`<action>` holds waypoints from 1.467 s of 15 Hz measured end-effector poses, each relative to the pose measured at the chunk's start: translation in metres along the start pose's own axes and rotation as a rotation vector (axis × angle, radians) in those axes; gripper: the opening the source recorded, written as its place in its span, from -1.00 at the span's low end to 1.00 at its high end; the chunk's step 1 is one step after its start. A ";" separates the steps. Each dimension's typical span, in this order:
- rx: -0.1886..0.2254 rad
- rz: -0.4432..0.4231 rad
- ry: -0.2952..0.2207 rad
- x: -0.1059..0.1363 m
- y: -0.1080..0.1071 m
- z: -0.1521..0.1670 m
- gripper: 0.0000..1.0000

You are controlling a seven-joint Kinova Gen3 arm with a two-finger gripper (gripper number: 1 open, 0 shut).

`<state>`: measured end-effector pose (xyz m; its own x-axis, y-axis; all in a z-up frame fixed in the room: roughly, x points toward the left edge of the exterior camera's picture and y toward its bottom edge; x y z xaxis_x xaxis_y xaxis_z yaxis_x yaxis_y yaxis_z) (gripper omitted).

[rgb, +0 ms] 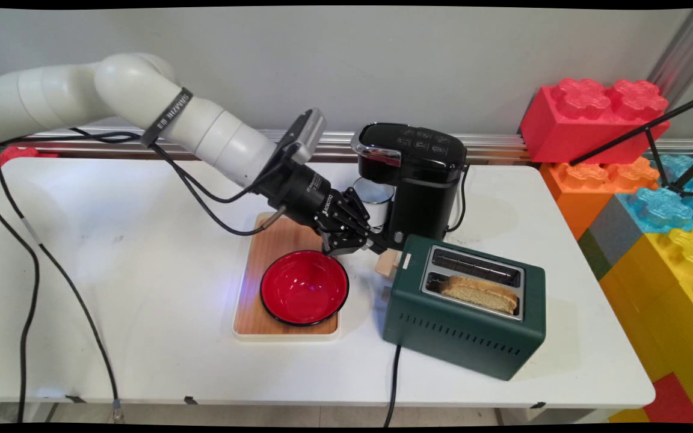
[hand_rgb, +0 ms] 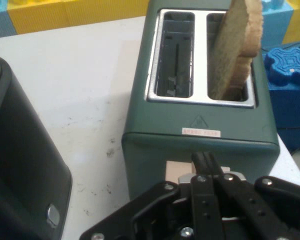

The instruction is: Press the toaster switch

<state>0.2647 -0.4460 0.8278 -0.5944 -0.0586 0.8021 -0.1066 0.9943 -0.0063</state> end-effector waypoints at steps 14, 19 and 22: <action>-0.008 -0.042 0.040 -0.018 -0.005 0.025 -1.00; -0.011 -0.049 0.039 -0.026 -0.004 0.030 -1.00; -0.011 -0.051 0.035 -0.031 -0.003 0.034 -1.00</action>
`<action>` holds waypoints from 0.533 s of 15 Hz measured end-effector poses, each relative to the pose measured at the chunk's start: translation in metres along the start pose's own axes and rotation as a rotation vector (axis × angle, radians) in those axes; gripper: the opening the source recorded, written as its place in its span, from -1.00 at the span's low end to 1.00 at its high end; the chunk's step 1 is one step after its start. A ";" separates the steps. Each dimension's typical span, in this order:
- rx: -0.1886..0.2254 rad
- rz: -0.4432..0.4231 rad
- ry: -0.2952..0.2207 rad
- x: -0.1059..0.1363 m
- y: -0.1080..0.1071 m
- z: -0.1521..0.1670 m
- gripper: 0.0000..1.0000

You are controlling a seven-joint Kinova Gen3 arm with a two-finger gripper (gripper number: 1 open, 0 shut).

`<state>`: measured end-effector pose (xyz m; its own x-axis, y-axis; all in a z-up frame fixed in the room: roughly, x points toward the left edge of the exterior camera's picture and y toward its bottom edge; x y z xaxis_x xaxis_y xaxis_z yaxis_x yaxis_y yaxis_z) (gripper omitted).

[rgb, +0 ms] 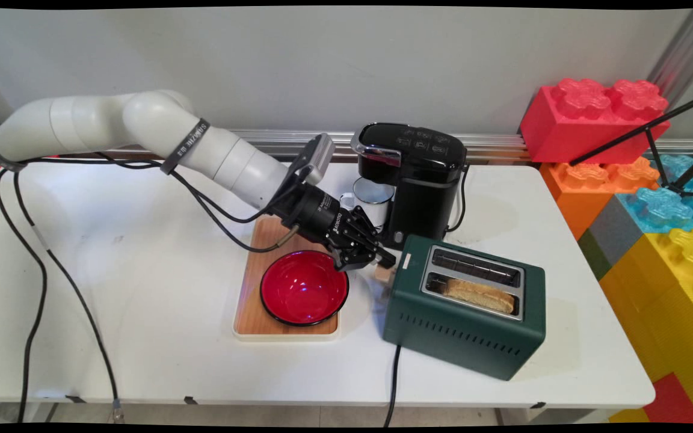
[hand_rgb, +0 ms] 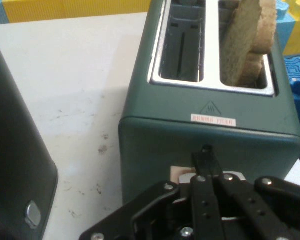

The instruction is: Press the toaster switch

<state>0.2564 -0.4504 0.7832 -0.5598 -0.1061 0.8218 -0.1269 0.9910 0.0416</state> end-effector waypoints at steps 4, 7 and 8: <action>-0.004 0.003 -0.009 -0.006 0.001 0.004 -1.00; -0.006 0.010 -0.023 -0.009 0.002 0.007 -1.00; -0.005 0.013 -0.028 -0.009 0.002 0.008 -1.00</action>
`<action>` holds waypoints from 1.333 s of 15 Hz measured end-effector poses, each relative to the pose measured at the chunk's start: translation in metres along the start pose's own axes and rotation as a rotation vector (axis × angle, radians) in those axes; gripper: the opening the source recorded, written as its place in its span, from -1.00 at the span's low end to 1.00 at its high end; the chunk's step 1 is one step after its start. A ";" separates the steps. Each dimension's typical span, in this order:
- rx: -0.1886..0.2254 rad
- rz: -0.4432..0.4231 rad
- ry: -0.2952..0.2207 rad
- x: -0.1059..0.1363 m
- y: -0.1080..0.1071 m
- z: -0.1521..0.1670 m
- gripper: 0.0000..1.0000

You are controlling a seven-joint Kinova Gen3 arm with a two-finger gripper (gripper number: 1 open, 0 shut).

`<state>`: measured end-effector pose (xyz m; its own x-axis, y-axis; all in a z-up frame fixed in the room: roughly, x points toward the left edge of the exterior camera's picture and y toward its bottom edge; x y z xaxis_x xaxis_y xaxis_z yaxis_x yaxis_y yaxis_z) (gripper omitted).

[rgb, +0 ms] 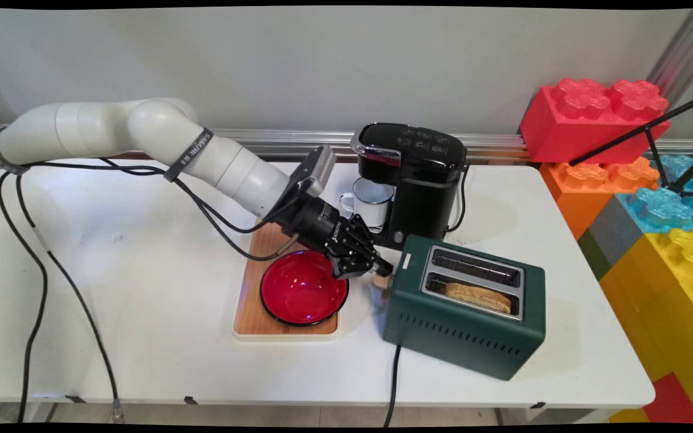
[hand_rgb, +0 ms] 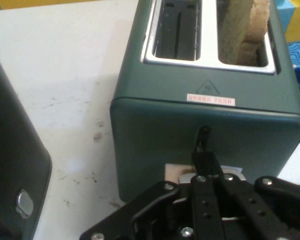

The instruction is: Press the toaster switch

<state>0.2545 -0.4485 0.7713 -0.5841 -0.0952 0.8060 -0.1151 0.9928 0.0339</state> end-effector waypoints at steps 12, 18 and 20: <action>0.006 0.010 -0.071 0.011 -0.004 0.006 -1.00; 0.008 0.002 -0.114 0.016 -0.004 0.009 -1.00; 0.007 -0.003 -0.128 0.016 -0.003 0.010 -1.00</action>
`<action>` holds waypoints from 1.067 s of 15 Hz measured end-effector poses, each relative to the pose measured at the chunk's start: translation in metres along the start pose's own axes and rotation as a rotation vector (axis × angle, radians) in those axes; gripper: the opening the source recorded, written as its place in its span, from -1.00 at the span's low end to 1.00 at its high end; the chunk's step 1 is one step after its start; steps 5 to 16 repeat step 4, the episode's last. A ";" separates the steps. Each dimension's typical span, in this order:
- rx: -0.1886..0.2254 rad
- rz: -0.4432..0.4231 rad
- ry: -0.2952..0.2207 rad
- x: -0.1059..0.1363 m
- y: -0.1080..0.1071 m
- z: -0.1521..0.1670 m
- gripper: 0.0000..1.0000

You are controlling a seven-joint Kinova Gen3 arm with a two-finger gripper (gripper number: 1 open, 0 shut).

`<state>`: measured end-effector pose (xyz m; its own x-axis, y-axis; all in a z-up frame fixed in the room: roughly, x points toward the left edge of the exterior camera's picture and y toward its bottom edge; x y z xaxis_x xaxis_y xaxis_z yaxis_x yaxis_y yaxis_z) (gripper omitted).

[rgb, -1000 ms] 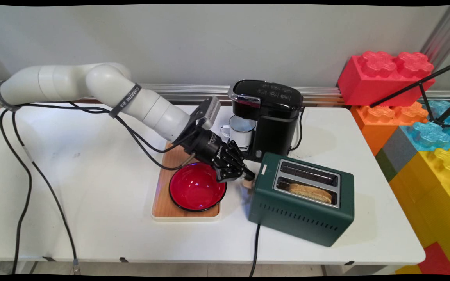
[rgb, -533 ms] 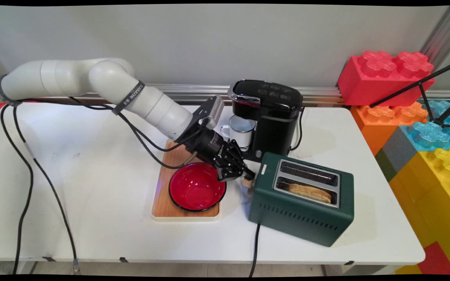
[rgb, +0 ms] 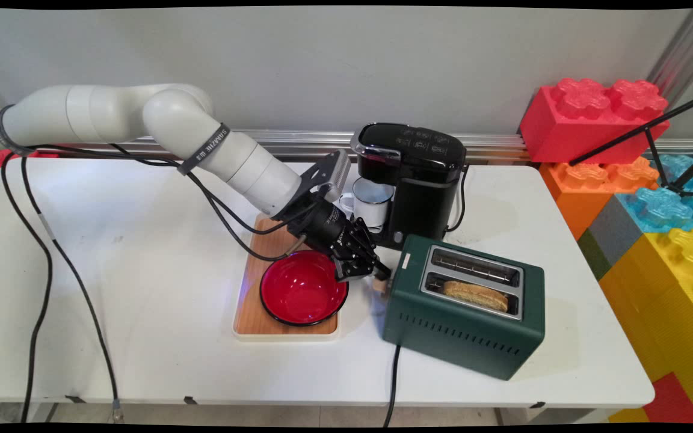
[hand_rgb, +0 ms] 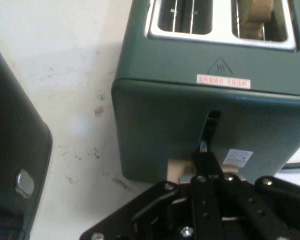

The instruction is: Press the toaster switch

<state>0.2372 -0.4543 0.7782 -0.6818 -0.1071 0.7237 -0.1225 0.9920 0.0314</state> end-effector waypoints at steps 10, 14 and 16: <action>0.000 -0.010 -0.024 0.001 0.000 0.002 -1.00; 0.000 -0.010 -0.024 0.001 0.000 0.002 -1.00; 0.000 -0.010 -0.024 0.001 0.000 0.002 -1.00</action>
